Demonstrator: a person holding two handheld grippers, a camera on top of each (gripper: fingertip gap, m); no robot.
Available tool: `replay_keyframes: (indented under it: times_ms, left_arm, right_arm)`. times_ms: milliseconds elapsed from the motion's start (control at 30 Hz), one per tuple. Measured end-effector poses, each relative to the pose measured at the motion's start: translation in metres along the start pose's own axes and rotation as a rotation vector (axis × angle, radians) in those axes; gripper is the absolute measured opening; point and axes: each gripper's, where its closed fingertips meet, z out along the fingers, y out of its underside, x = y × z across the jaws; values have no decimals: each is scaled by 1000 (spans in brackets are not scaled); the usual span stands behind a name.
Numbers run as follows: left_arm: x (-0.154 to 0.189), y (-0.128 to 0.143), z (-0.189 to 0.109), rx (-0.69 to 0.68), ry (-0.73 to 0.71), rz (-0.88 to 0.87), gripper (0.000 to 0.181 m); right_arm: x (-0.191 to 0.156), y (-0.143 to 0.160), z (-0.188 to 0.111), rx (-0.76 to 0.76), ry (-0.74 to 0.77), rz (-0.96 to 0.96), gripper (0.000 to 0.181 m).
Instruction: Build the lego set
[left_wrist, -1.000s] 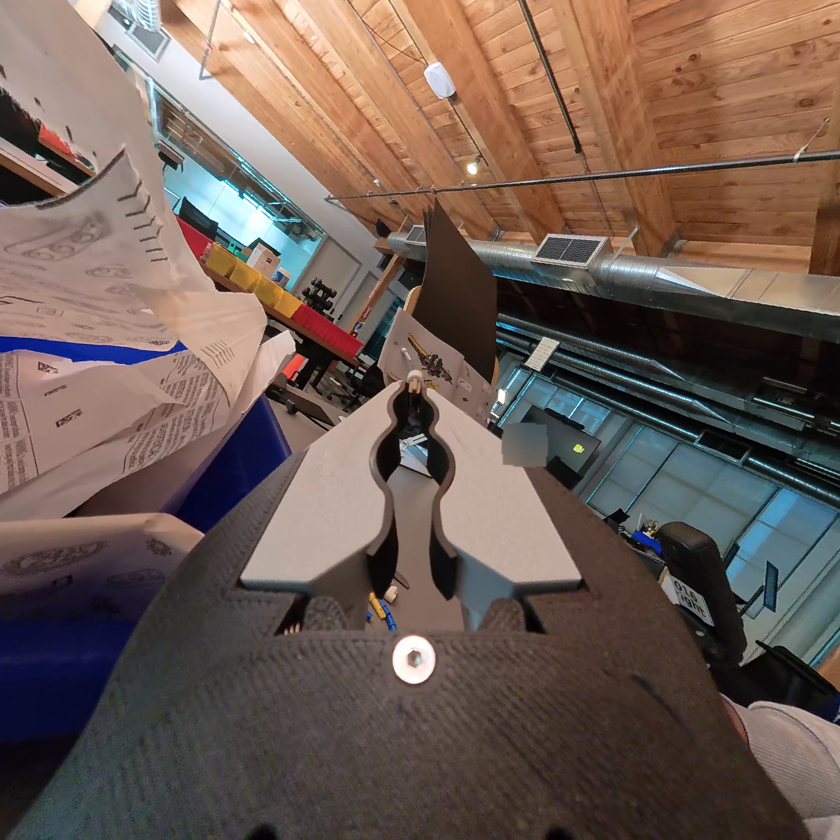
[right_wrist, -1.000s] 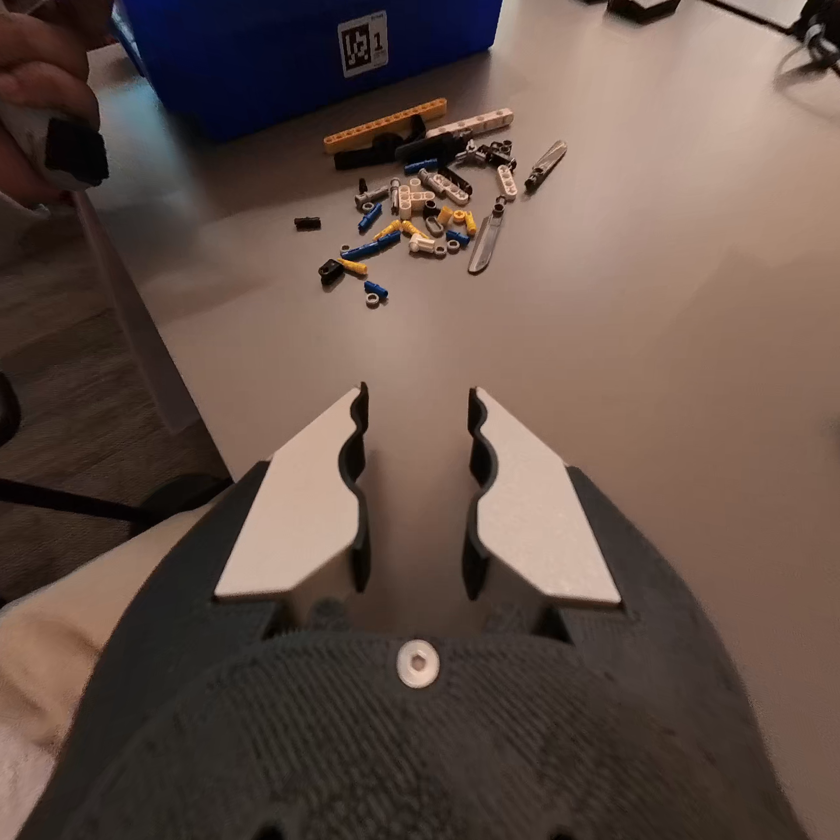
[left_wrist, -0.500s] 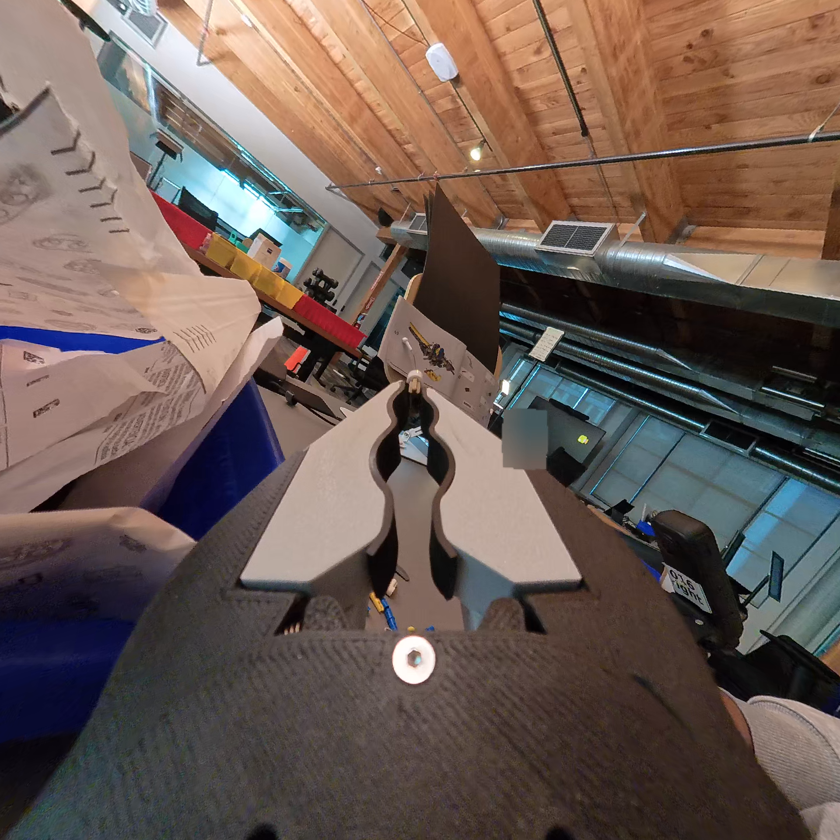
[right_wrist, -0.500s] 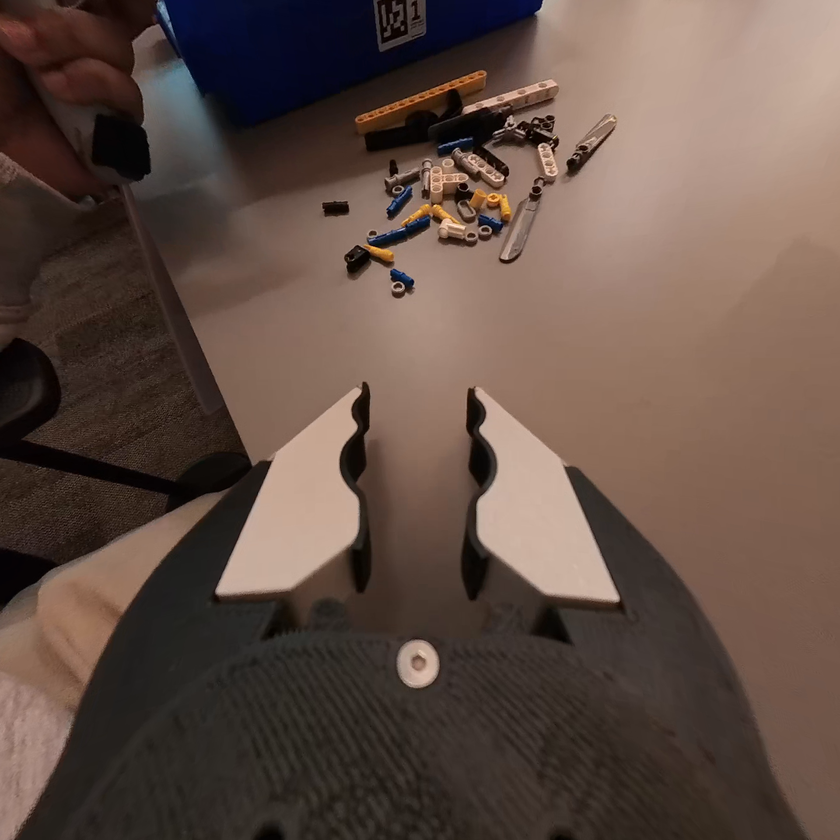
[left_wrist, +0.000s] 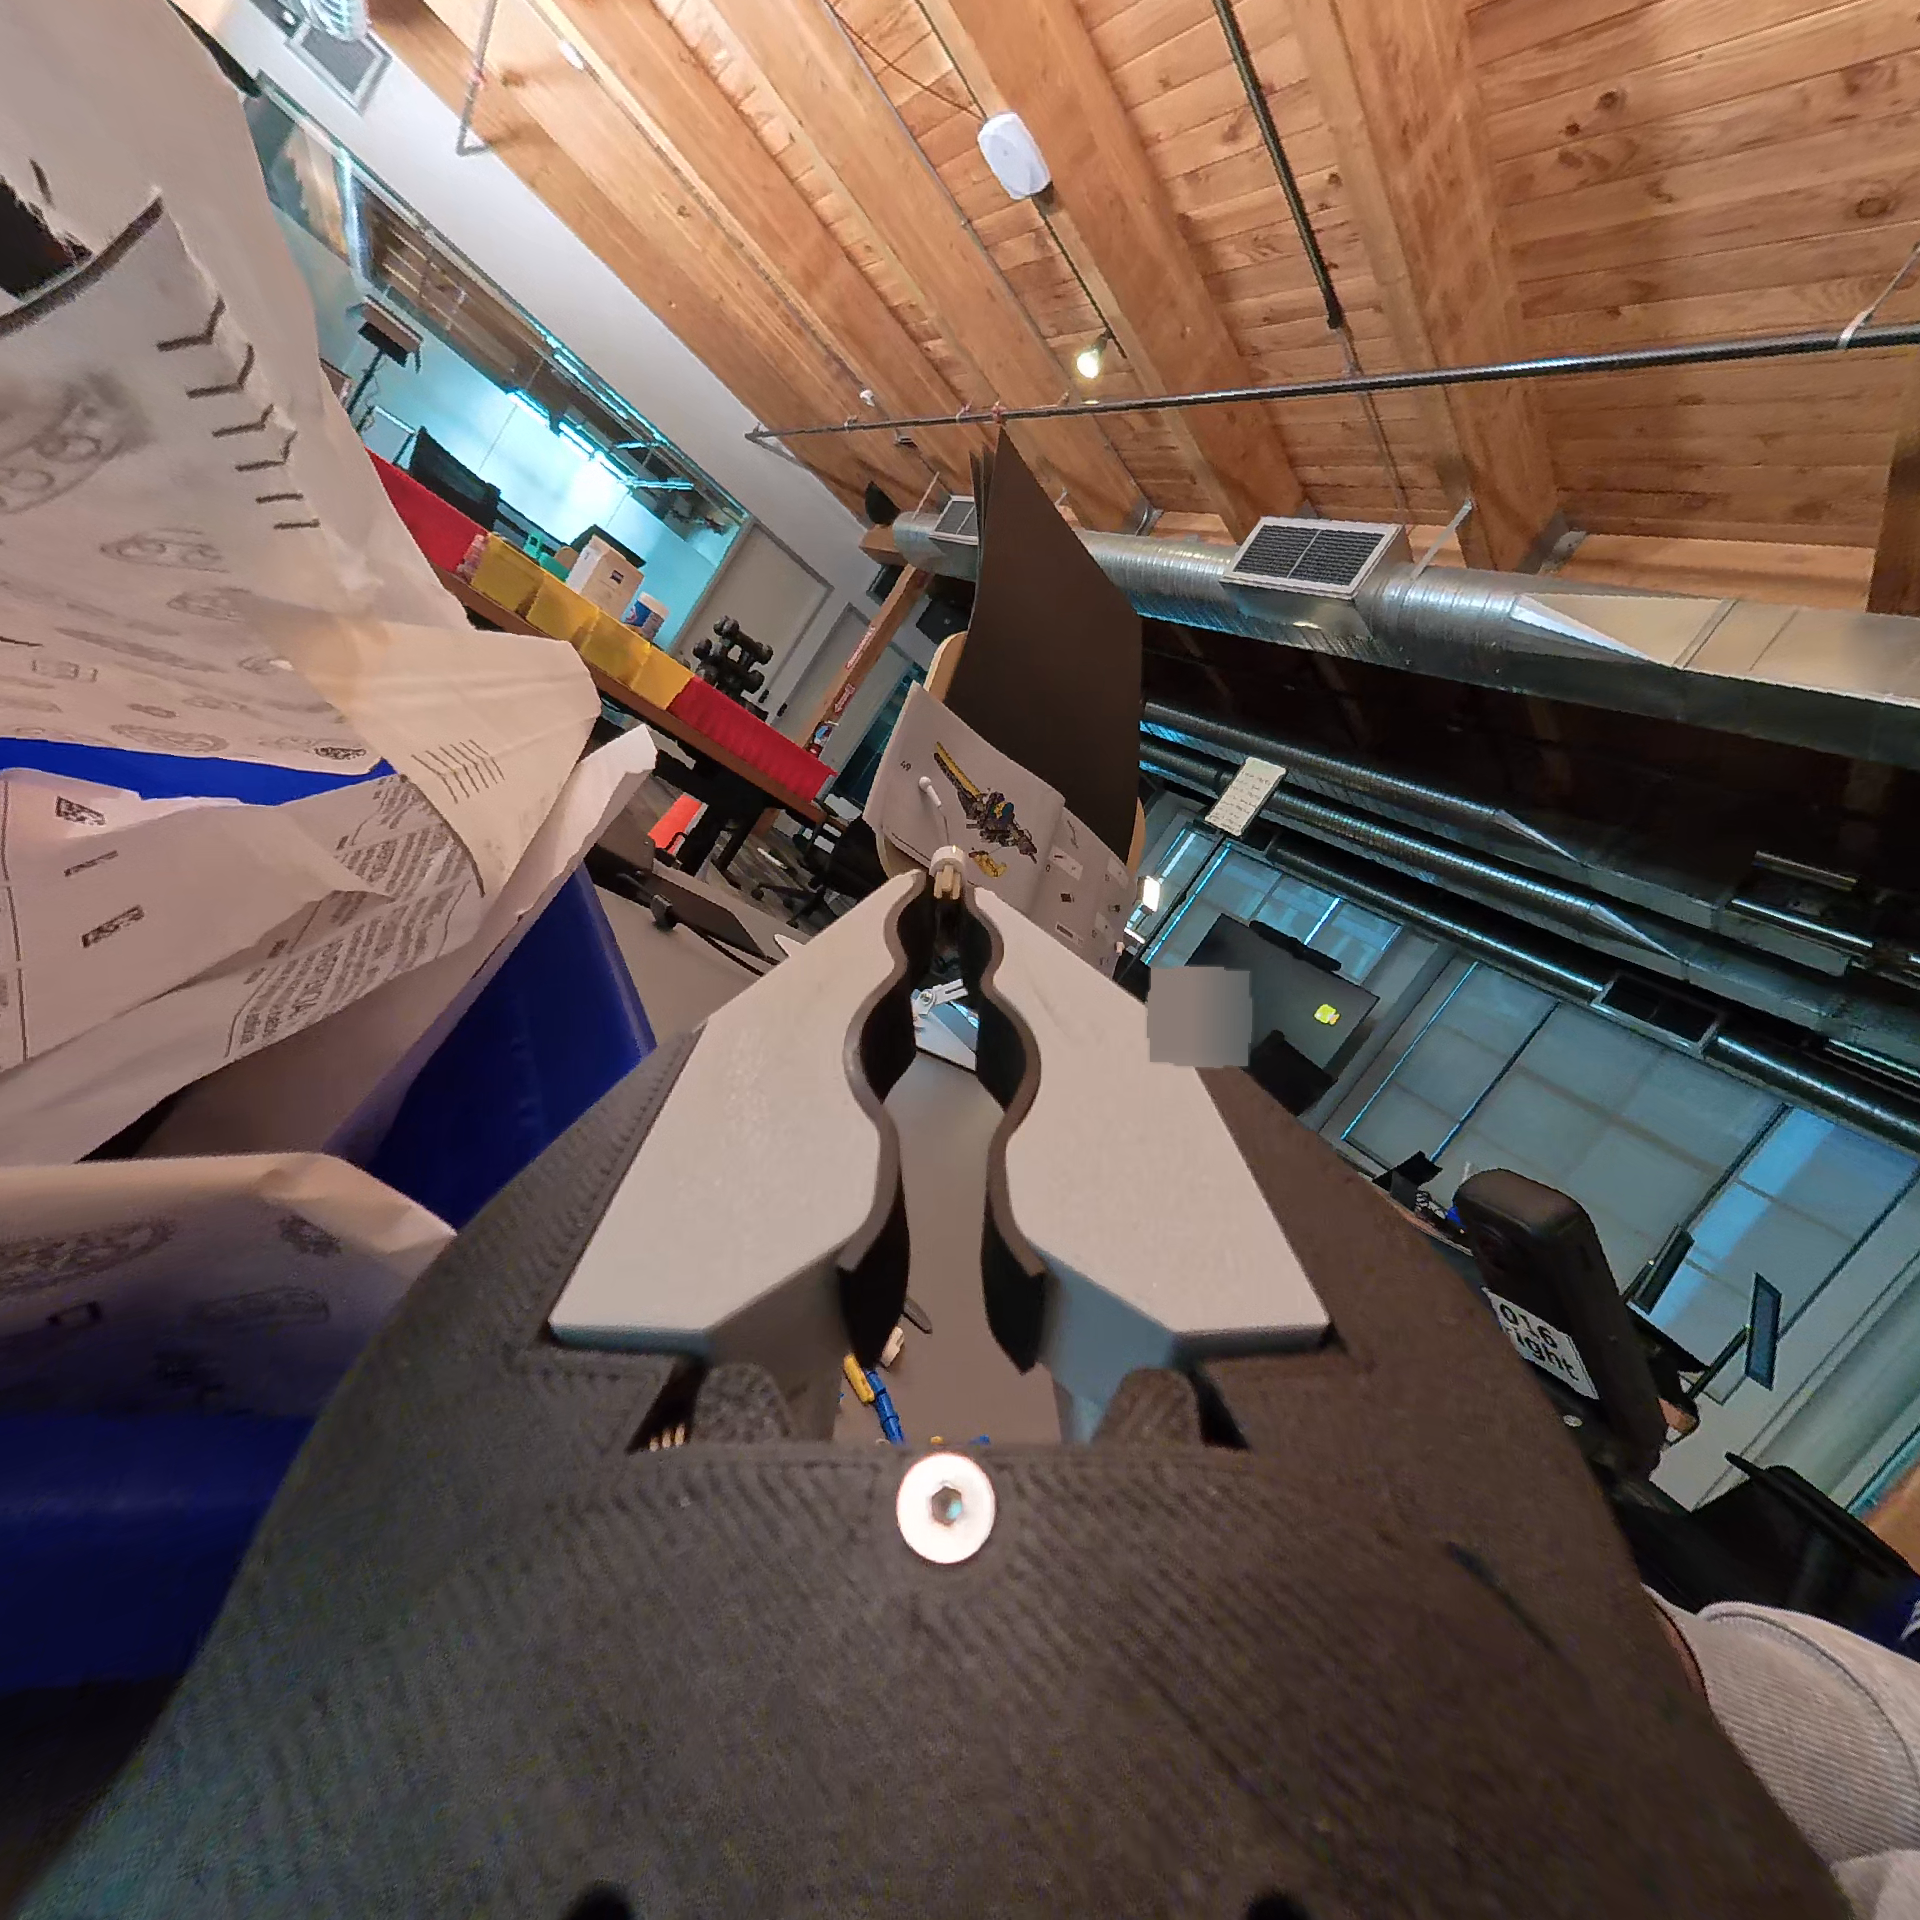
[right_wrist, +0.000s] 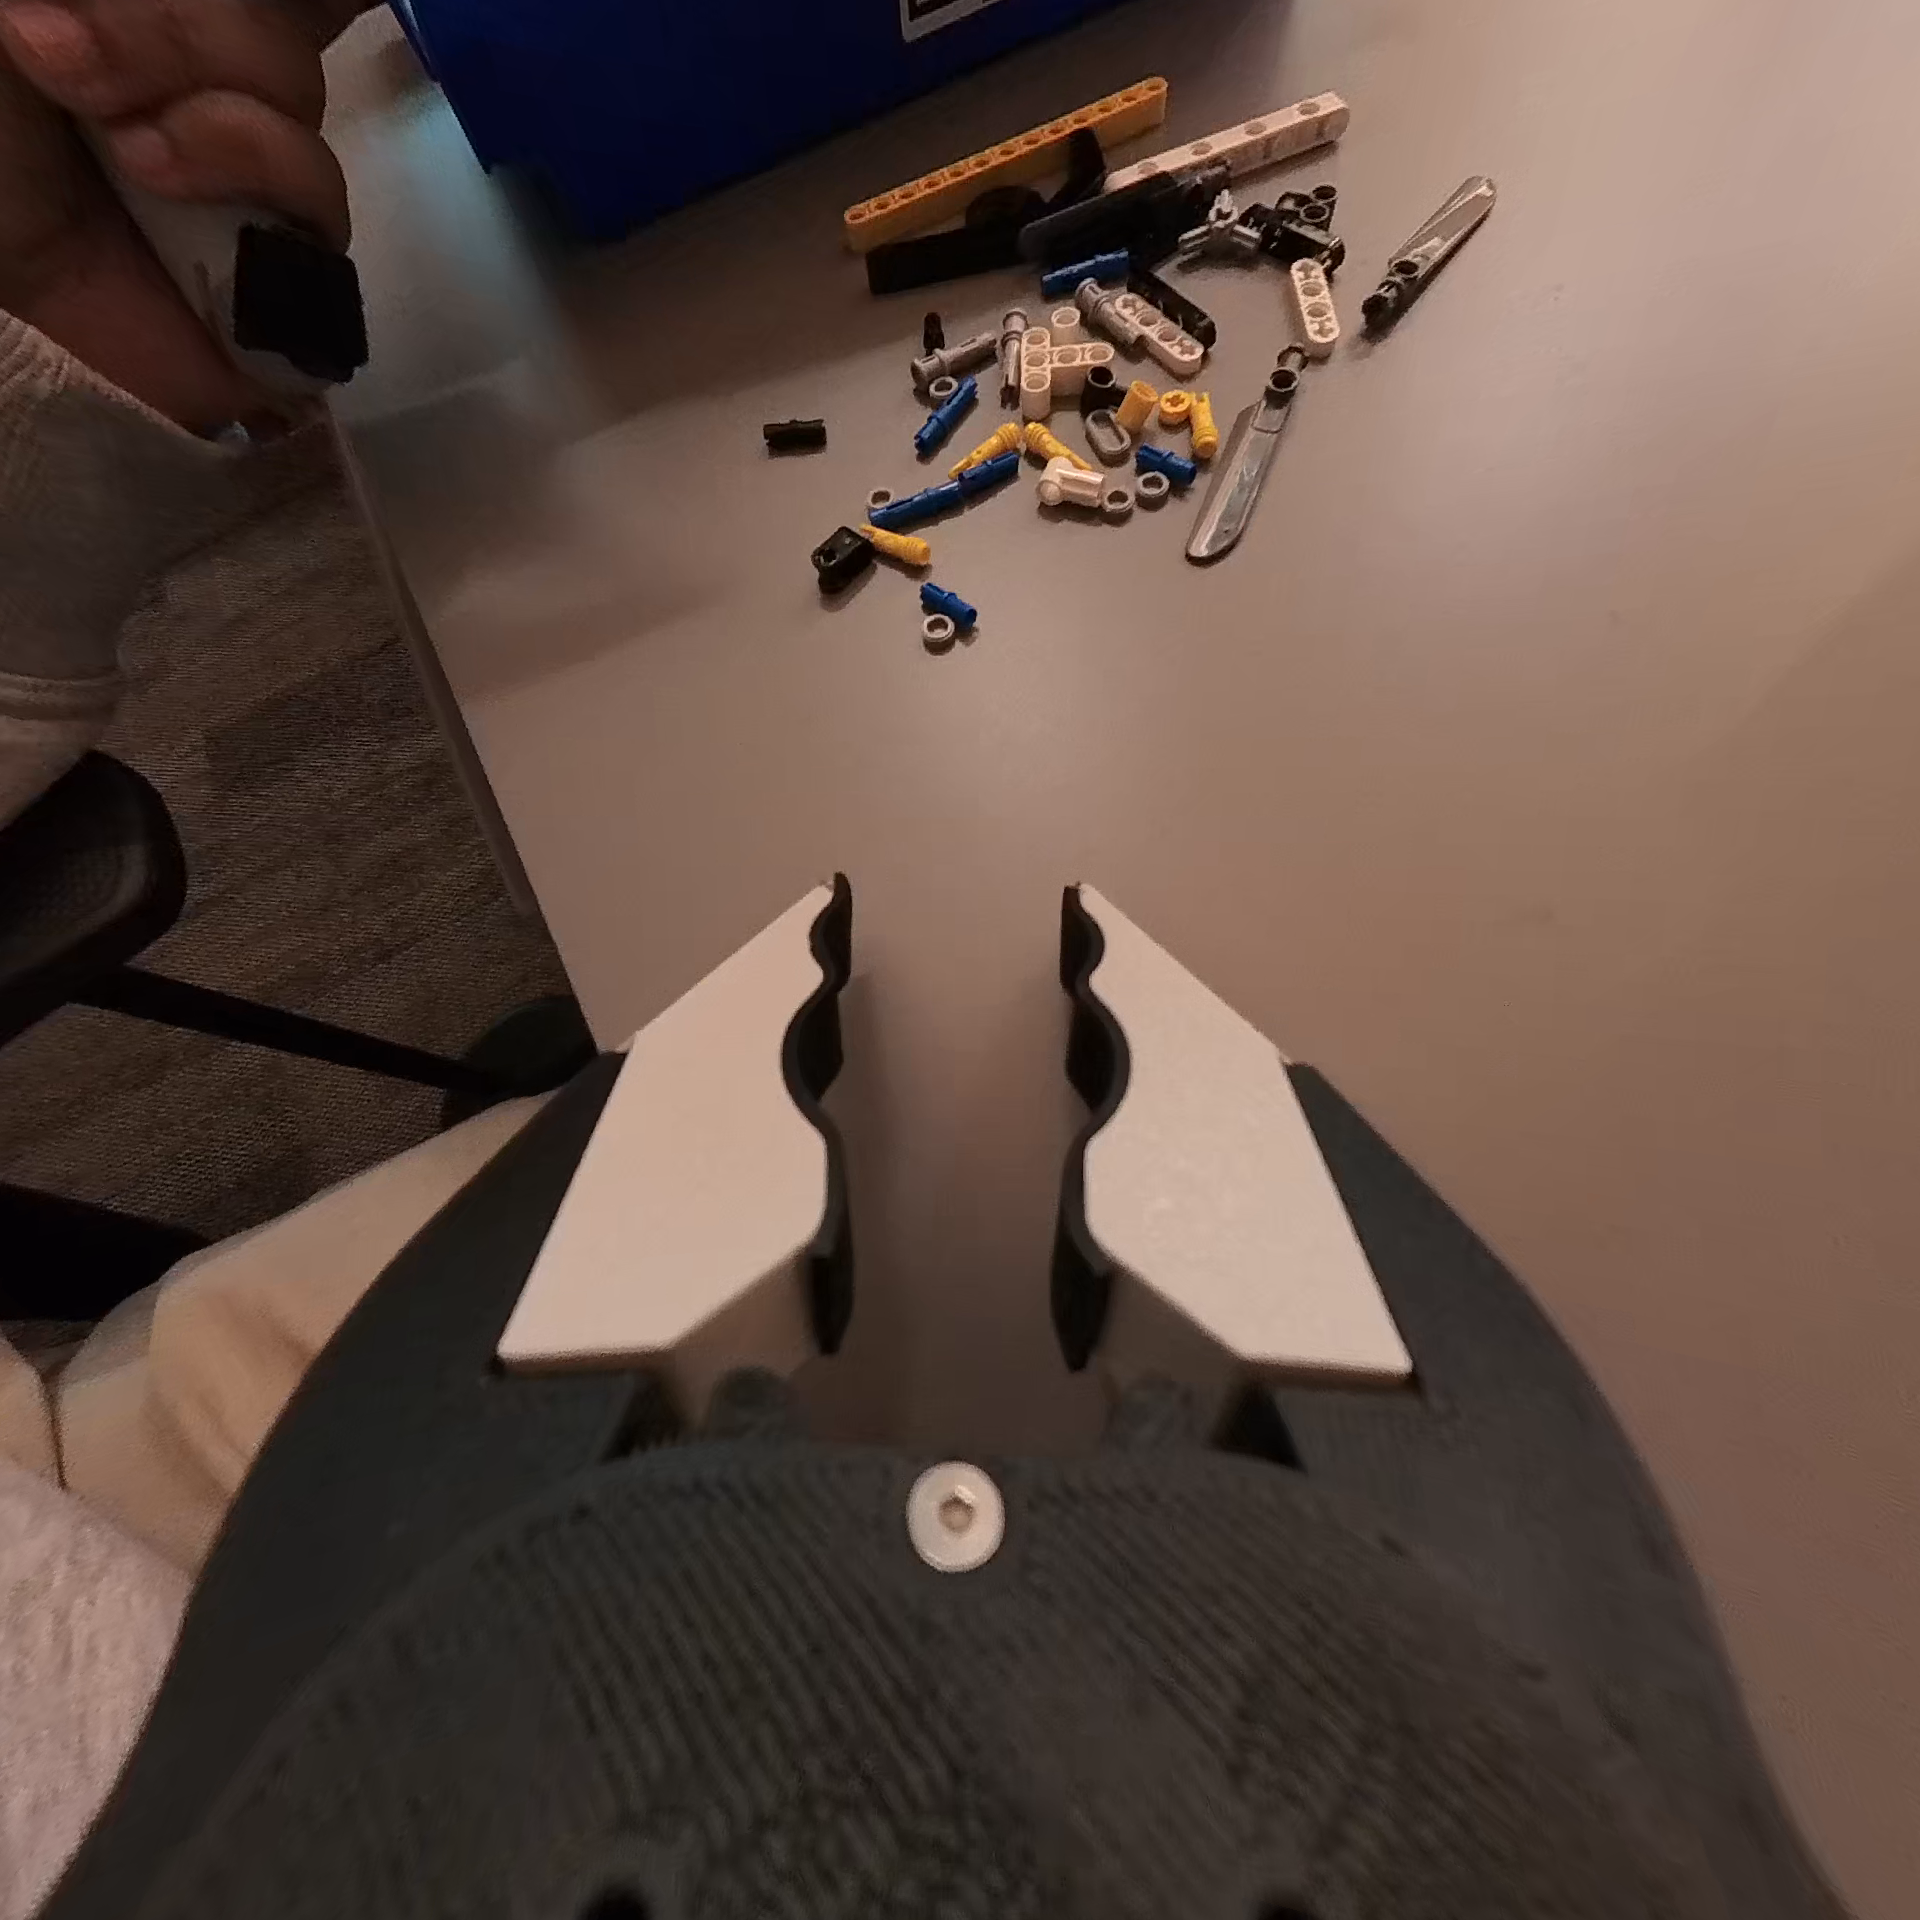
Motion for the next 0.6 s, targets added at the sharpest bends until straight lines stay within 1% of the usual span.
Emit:
replay_keyframes:
  times_ms: [200, 333, 600]
  left_arm:
    - [-1, -1, 0, 4, 4, -10, 1]
    - [3, 2, 1, -18, 31, -24, 0]
    - [3, 4, 1, -22, 11, 3, 0]
  right_arm:
    - [-2, -1, -1, 5, -12, -6, 34]
    - [-2, 0, -1, 2, -18, -3, 34]
    - [-4, 1, 1, -13, -29, 0, 35]
